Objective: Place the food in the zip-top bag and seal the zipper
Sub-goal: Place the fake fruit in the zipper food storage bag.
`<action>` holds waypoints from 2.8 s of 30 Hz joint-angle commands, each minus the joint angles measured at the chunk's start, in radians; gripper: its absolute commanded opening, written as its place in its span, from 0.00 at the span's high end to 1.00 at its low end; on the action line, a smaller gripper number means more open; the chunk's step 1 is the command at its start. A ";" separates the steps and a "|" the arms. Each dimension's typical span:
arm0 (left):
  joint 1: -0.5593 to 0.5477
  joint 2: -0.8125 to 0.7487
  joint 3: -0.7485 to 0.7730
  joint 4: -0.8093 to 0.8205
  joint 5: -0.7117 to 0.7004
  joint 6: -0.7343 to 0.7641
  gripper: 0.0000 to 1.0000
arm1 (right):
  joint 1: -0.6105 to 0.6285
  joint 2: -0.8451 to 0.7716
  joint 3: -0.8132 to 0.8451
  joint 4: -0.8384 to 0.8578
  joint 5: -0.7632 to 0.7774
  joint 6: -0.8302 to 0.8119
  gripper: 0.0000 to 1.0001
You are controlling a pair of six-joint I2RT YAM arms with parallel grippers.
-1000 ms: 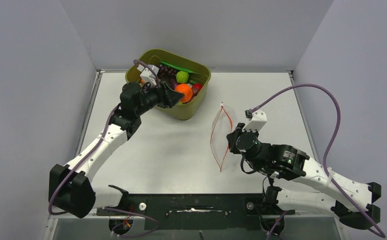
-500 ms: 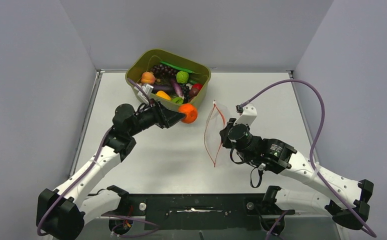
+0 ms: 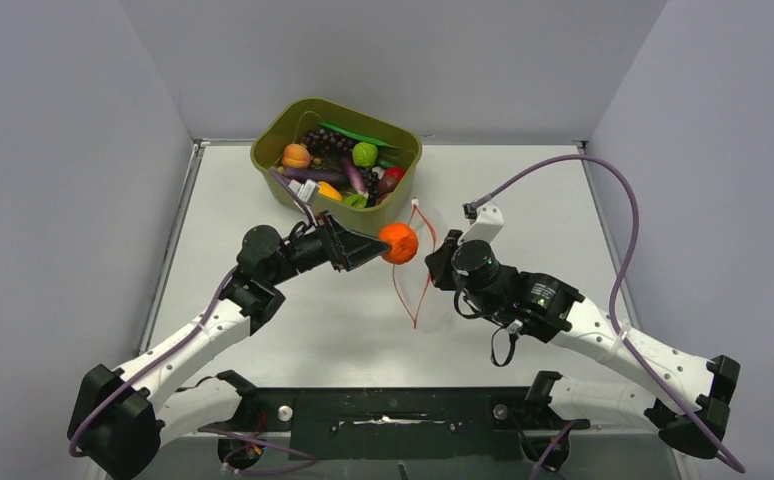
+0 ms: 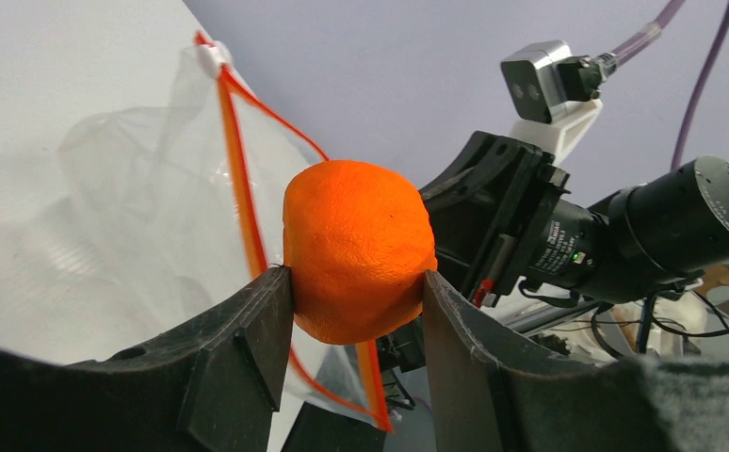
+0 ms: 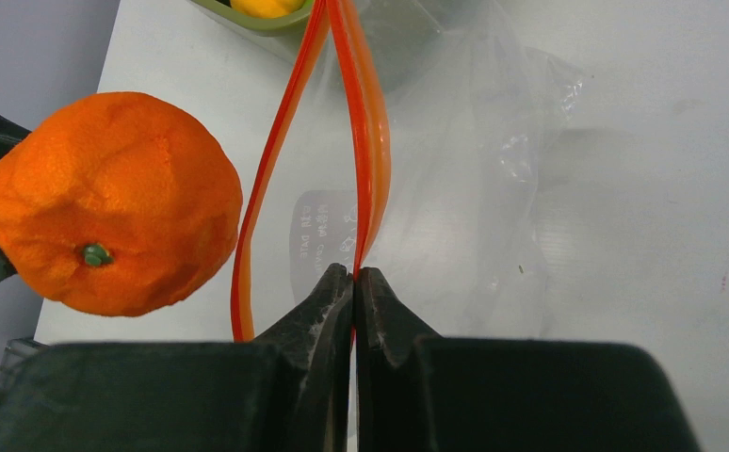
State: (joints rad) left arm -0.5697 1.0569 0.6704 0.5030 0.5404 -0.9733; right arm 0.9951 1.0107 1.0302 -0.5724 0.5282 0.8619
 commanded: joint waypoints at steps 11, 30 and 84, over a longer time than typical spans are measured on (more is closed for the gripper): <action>-0.055 0.049 -0.043 0.041 -0.124 0.096 0.81 | -0.003 -0.027 0.000 0.080 0.003 -0.042 1.00; -0.122 0.116 0.043 -0.154 -0.233 0.236 0.80 | -0.003 -0.043 -0.061 0.186 -0.054 -0.087 1.00; -0.237 0.147 0.166 -0.294 -0.344 0.446 0.86 | -0.002 -0.168 -0.117 0.053 0.012 0.004 1.00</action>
State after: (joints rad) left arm -0.7818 1.2255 0.7483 0.1616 0.2710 -0.5777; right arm 0.9955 0.8734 0.9230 -0.5259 0.5003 0.8436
